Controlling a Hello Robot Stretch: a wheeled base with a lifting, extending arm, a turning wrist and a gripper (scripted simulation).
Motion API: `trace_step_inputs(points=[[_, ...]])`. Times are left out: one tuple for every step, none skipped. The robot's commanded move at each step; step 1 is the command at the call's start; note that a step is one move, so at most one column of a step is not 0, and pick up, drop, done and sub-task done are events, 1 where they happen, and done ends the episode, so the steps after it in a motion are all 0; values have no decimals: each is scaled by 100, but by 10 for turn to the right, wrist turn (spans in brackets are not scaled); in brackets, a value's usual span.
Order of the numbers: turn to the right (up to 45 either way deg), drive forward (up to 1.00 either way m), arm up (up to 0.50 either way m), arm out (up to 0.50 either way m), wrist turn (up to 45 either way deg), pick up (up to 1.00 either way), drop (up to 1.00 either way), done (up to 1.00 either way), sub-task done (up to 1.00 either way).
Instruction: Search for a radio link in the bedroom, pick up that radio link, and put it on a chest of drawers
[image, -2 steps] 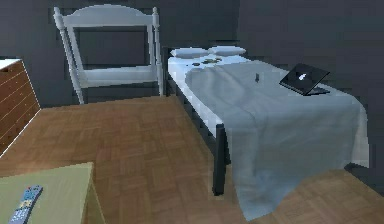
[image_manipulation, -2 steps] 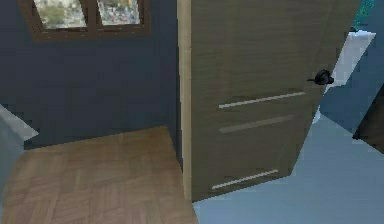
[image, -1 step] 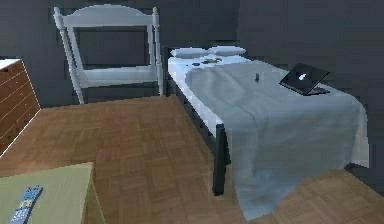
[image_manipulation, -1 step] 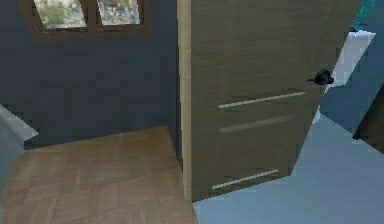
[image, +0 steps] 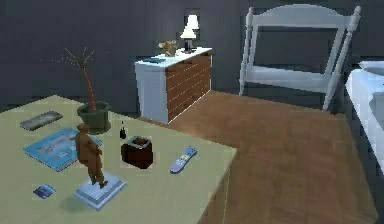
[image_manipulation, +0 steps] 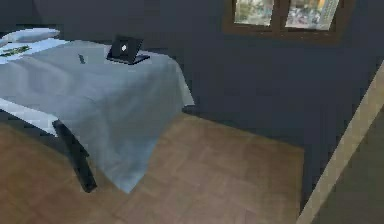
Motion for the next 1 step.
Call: trace_step_inputs(points=[[450,0,0,0,0,0,0,0,0]])
